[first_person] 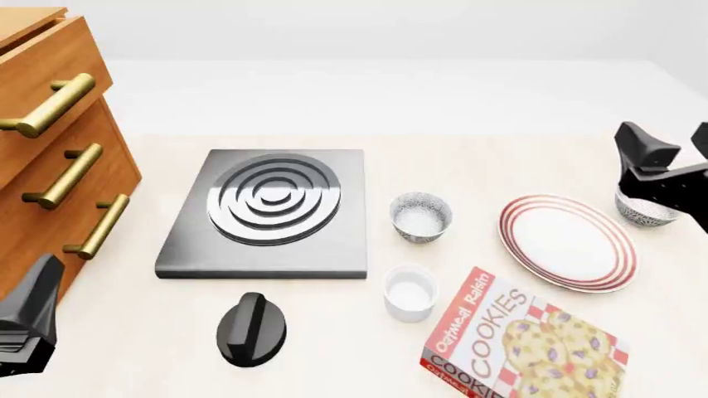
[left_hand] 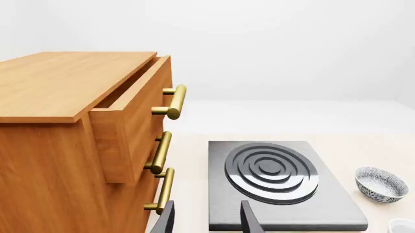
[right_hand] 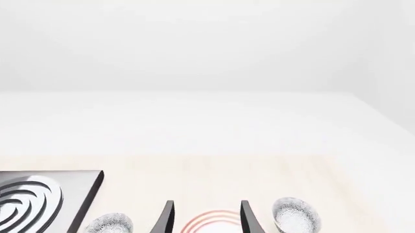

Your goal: Pick the akita bowl next to the plate and place it on the plate.

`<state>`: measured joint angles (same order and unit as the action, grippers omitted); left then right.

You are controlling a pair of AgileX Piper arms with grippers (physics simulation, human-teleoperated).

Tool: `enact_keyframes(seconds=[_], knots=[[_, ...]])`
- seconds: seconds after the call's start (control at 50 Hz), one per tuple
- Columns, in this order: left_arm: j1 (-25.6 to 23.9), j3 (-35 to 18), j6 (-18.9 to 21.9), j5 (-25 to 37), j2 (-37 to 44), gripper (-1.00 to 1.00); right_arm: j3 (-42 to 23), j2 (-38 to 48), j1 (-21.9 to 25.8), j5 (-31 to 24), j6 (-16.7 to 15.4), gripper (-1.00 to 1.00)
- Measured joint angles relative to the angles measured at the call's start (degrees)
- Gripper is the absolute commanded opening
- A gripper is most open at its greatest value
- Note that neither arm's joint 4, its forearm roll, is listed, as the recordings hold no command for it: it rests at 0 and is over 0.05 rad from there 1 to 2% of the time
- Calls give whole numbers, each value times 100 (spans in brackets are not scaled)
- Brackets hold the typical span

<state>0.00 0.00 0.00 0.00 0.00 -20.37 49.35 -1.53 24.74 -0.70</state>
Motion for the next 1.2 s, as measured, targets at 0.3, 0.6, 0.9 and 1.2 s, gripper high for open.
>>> enact_keyframes(seconds=[0.3, 0.6, 0.9, 1.2], knots=[[0, 0, 0, 0, 0, 100, -120, 298, -101, 87, -88, 100], [0, 0, 0, 0, 0, 100, -285, 585, -173, 89, -131, 100], [0, 0, 0, 0, 0, 100, -600, 1058, -309, 47, -158, 100], [0, 0, 0, 0, 0, 100, -1449, 2358, -842, -160, 64, 100]])
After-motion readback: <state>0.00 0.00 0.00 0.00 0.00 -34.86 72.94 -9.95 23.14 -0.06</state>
